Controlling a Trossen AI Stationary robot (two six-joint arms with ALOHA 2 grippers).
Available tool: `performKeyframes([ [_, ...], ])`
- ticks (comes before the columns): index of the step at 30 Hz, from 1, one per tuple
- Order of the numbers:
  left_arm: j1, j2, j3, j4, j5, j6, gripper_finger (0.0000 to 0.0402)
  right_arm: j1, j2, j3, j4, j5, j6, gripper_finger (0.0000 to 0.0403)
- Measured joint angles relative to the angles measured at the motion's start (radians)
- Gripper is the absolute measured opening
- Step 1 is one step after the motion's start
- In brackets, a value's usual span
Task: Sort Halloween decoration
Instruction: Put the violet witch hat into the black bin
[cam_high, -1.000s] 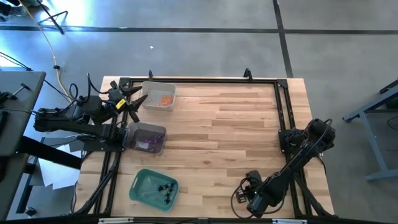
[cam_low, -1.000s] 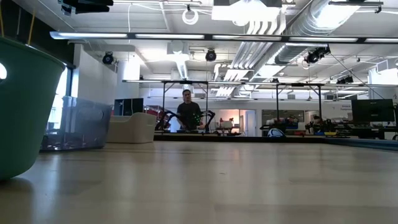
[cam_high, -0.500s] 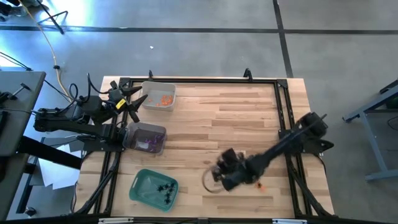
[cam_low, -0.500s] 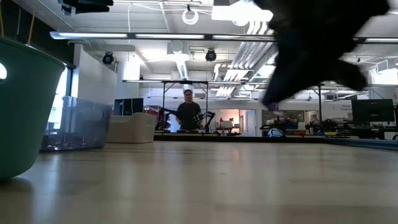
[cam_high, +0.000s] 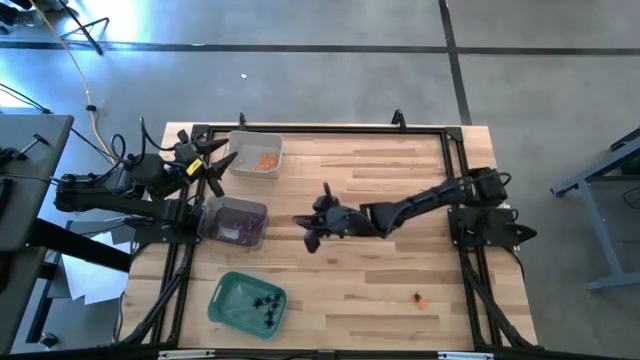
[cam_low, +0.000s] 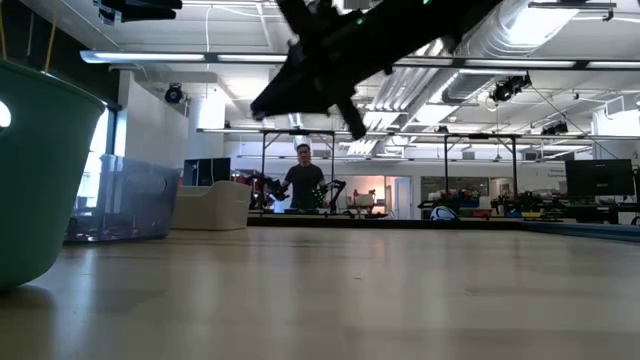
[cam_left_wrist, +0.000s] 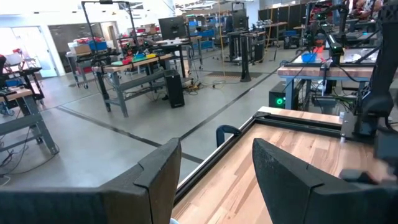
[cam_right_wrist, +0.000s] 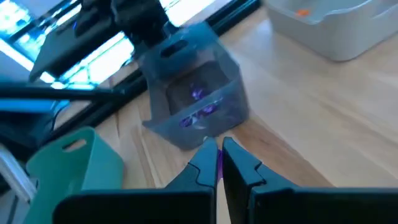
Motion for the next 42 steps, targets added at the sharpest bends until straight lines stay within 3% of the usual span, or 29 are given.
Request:
performKeyframes([
  [7, 0.0, 0.0, 0.0, 0.0, 0.0, 0.0, 0.0186, -0.075, 0.14, 0.183, 0.028, -0.16, -0.128, 0.0],
  [16, 0.0, 0.0, 0.0, 0.0, 0.0, 0.0, 0.0186, -0.127, 0.327, 0.51, -0.08, -0.288, -0.3, 0.0],
  [24, 0.0, 0.0, 0.0, 0.0, 0.0, 0.0, 0.0186, -0.163, 0.498, 0.765, -0.17, -0.442, -0.356, 0.0],
  [33, 0.0, 0.0, 0.0, 0.0, 0.0, 0.0, 0.0186, -0.192, 0.527, 0.806, -0.183, -0.478, -0.433, 0.0007],
  [42, 0.0, 0.0, 0.0, 0.0, 0.0, 0.0, 0.0186, -0.189, 0.527, 0.806, -0.169, -0.48, -0.487, 0.0116],
])
